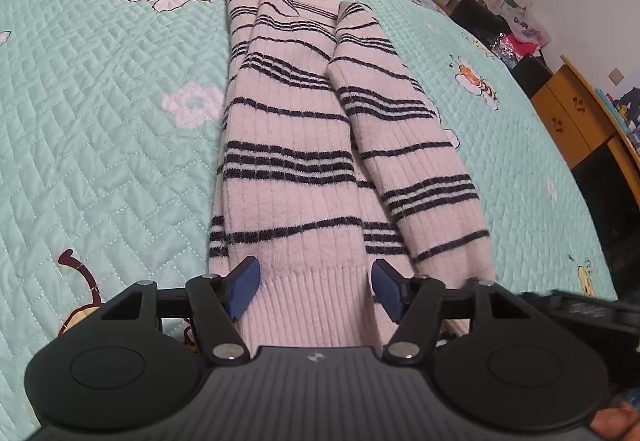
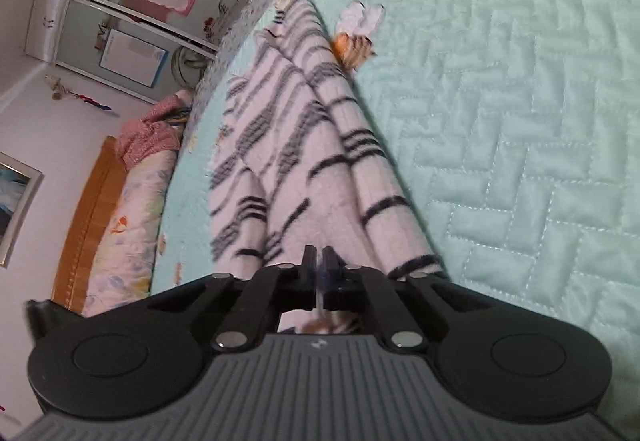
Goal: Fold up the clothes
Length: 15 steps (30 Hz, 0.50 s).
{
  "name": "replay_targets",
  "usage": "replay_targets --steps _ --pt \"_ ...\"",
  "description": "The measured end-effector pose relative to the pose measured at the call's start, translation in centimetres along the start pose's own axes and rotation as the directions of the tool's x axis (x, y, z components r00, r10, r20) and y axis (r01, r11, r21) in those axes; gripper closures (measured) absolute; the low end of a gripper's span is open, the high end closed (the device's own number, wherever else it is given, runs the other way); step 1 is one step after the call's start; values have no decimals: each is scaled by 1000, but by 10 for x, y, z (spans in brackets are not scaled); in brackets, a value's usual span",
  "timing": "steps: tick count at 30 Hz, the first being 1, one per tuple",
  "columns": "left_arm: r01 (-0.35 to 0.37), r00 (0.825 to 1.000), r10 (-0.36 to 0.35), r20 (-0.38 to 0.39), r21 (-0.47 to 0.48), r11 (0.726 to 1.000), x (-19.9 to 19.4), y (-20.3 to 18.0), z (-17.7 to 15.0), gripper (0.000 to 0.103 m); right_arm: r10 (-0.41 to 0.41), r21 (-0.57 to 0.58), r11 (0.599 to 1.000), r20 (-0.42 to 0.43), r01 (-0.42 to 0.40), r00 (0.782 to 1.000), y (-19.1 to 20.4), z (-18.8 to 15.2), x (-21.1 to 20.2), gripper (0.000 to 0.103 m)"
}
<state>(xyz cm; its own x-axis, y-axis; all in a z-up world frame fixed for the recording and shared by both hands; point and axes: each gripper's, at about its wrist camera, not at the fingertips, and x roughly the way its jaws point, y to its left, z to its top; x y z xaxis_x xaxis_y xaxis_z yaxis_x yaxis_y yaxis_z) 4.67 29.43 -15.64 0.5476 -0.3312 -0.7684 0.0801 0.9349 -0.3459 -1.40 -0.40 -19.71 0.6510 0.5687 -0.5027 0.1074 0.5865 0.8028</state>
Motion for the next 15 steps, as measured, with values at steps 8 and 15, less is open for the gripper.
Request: replay_targets --steps 8,15 --pt "-54 998 52 24 57 997 6 -13 -6 27 -13 -12 1000 17 13 1000 -10 -3 -13 94" --pt "-77 996 75 42 60 995 7 -17 -9 26 -31 -73 997 -3 30 1000 4 -11 -26 74"
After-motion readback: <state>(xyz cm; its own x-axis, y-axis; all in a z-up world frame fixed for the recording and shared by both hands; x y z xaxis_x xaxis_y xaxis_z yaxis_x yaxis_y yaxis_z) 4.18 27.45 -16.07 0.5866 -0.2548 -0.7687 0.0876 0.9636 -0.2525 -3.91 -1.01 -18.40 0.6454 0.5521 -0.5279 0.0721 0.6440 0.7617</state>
